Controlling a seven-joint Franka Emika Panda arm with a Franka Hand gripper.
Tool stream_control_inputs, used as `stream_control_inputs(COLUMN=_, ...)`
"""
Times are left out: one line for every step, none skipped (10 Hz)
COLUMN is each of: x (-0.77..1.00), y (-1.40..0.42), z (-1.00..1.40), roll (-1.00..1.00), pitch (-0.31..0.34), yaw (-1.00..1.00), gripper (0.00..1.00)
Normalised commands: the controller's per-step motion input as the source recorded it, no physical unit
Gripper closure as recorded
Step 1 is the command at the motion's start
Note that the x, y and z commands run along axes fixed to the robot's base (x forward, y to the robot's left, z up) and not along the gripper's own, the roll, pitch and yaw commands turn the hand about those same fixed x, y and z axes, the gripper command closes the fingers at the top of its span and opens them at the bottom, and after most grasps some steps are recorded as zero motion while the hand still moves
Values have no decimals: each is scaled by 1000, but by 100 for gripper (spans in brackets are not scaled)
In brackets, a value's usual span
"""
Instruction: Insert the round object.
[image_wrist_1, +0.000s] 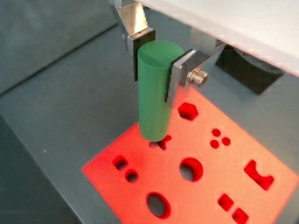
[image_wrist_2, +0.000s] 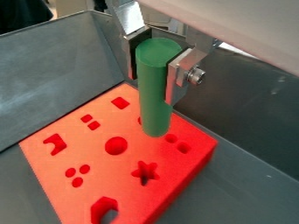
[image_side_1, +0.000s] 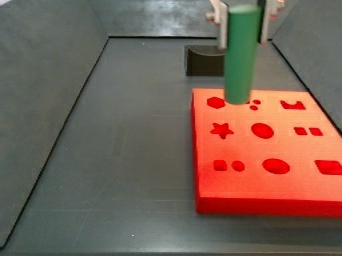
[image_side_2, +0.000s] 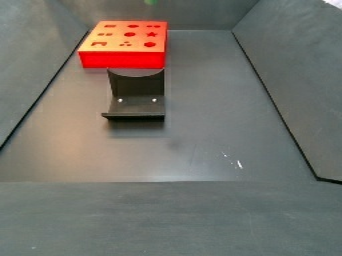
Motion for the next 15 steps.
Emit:
stream_control_inputs(x=1000, y=80, z=-51, roll=177, pitch=-100, yaw=0, gripper=100)
stream_control_inputs(x=1000, y=0, z=-146, roll=306, pitch=-33, yaw=-3, gripper=100)
stream_control_inputs(x=963, y=0, z=-180, roll=427, pitch=0, yaw=-106, gripper=100)
stream_control_inputs(x=880, y=14, z=-166, roll=496, pitch=17, yaw=-63, gripper=100)
stream_control_inputs(x=746, y=54, z=-26, roll=500, pitch=37, yaw=0, gripper=100)
stream_control_inputs(x=746, y=6, z=0, roll=500, pitch=87, yaw=0, gripper=100)
stream_control_inputs(x=843, y=0, z=-37, roll=500, pitch=74, yaw=0, gripper=100)
stream_control_inputs(x=846, y=0, z=-37, roll=500, pitch=66, yaw=-6, gripper=100)
stream_control_inputs(x=869, y=0, z=0, roll=499, pitch=86, yaw=0, gripper=100)
stream_control_inputs(x=1000, y=-246, z=-211, roll=241, pitch=79, yaw=0, gripper=100)
stream_control_inputs(x=926, y=-163, z=-474, roll=134, pitch=44, yaw=0, gripper=100)
stream_control_inputs(x=934, y=-111, z=-569, roll=136, pitch=61, yaw=0, gripper=100)
stream_control_inputs(x=877, y=-40, z=-594, roll=109, pitch=106, yaw=-69, gripper=100)
stream_control_inputs(x=783, y=0, z=-523, roll=33, pitch=164, yaw=-169, gripper=100)
stream_control_inputs(x=706, y=0, z=-360, roll=16, pitch=227, yaw=-206, gripper=100)
